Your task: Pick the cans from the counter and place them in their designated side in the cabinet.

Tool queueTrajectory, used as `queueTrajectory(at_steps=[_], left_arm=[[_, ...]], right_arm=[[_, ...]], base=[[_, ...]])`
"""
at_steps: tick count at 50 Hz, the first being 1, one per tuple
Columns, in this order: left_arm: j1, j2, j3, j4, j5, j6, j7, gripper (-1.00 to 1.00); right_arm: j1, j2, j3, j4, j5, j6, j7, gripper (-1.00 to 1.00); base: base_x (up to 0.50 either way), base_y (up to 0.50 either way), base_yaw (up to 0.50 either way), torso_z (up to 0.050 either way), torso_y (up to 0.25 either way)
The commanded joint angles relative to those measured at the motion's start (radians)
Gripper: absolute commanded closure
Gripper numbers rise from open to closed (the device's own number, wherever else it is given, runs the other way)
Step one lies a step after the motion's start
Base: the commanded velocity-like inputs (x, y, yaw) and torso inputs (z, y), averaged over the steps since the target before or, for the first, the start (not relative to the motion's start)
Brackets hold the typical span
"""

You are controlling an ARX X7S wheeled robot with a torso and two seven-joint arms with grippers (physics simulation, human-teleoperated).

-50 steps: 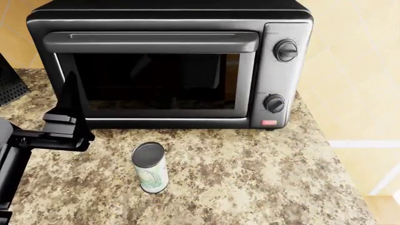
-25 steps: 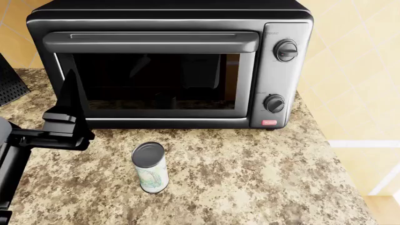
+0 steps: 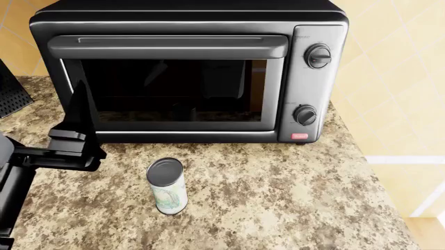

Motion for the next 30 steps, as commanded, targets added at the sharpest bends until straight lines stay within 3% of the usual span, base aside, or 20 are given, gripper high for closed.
queueTrajectory(at_steps=[1, 7, 11, 13, 18, 21, 30], left_arm=[[0.021, -0.004, -0.006, 0.008, 0.004, 0.011, 0.004, -1.00], [0.025, -0.009, -0.010, 0.006, 0.004, 0.016, 0.005, -1.00], [0.028, -0.011, -0.011, 0.006, 0.004, 0.018, 0.005, -1.00], [0.028, -0.011, -0.009, 0.004, 0.007, 0.018, 0.005, -1.00], [0.026, -0.012, -0.004, 0.001, 0.010, 0.019, 0.004, -1.00], [0.023, -0.012, 0.000, -0.002, 0.012, 0.020, 0.005, -1.00], [0.026, -0.013, 0.001, -0.001, 0.010, 0.023, -0.001, -1.00]], right_arm=[[-0.050, 0.005, 0.045, -0.241, 0.077, 0.128, -0.072, -1.00], [-0.069, -0.025, 0.103, -0.265, 0.024, 0.148, -0.191, -1.00], [-0.082, -0.026, 0.152, -0.253, 0.085, 0.148, -0.203, -1.00], [-0.141, 0.140, 0.183, -0.272, 0.385, 0.147, 0.097, -1.00], [-0.177, 0.196, 0.229, -0.251, 1.135, 0.142, 0.823, -1.00], [-0.206, 0.202, 0.249, -0.251, 1.571, 0.138, 0.898, -1.00], [-0.260, 0.204, 0.277, -0.240, 1.864, 0.105, 1.065, -1.00]], base=[[0.00, 0.00, 0.00, 0.000, 0.000], [0.00, 0.00, 0.00, 0.000, 0.000], [0.00, 0.00, 0.00, 0.000, 0.000], [0.00, 0.00, 0.00, 0.000, 0.000], [0.00, 0.00, 0.00, 0.000, 0.000], [0.00, 0.00, 0.00, 0.000, 0.000], [0.00, 0.00, 0.00, 0.000, 0.000]])
